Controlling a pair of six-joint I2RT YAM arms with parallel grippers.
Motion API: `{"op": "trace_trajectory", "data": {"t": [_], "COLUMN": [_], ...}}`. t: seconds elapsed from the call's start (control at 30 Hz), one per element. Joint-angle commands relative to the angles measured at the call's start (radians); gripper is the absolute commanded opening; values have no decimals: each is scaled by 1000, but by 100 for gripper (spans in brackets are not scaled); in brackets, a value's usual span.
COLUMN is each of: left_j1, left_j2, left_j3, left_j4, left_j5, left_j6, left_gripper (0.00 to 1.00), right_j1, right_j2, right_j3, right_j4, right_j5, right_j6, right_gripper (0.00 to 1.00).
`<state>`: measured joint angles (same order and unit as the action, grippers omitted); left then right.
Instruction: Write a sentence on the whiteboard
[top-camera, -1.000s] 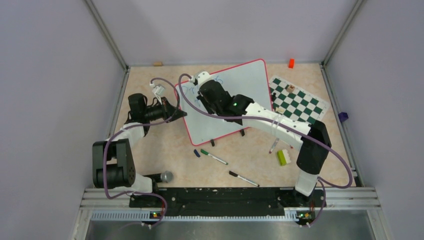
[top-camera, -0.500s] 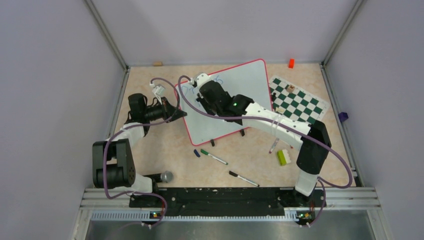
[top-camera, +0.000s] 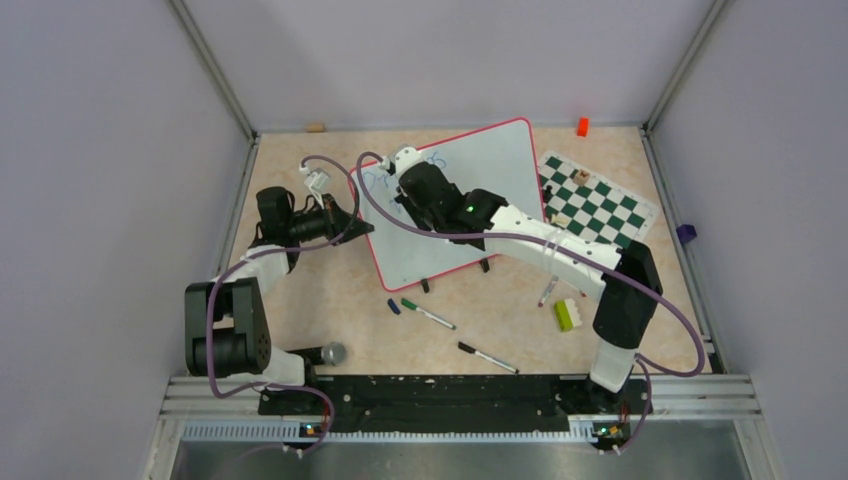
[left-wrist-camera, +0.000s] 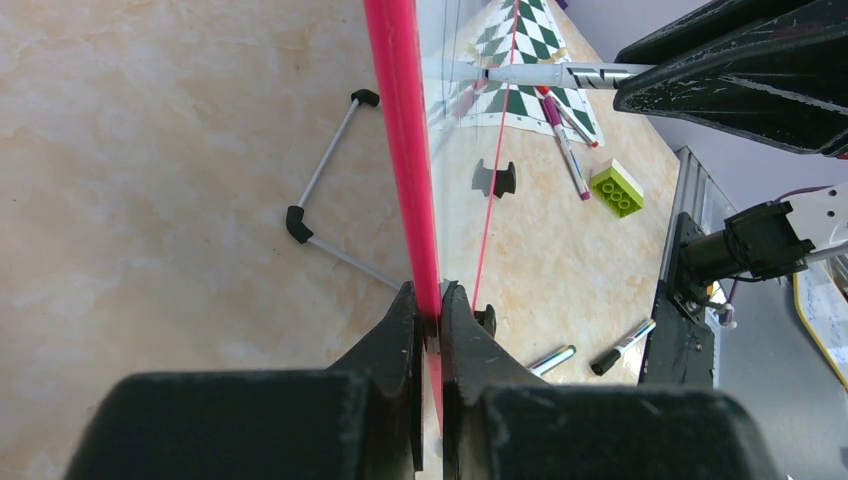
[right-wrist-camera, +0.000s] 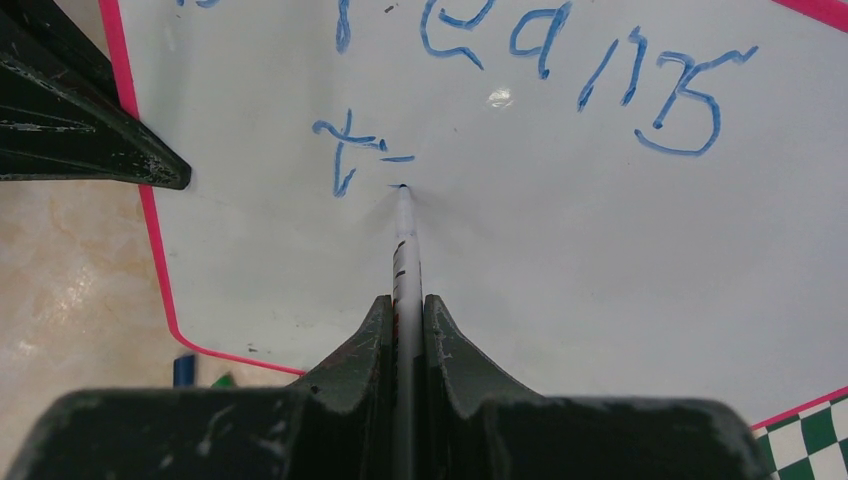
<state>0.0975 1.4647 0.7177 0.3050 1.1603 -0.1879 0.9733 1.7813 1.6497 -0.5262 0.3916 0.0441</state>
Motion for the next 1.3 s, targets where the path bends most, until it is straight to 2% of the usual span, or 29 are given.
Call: {"op": "trace_trajectory", "data": {"t": [0.0, 1.27], "left_j1": [-7, -7], "left_j2": [-4, -9], "left_j3": [-22, -25], "left_j4": [13, 12], "left_j5": [-65, -65], "left_j6": [117, 119], "left_gripper": [0, 0], "right_j1": [5, -15], "right_j2": [-10, 13], "right_j3": [36, 60], "right_j4": [5, 50], "right_j5": [28, 18], "right_j6": [-8, -25], "right_gripper": [0, 0]}}
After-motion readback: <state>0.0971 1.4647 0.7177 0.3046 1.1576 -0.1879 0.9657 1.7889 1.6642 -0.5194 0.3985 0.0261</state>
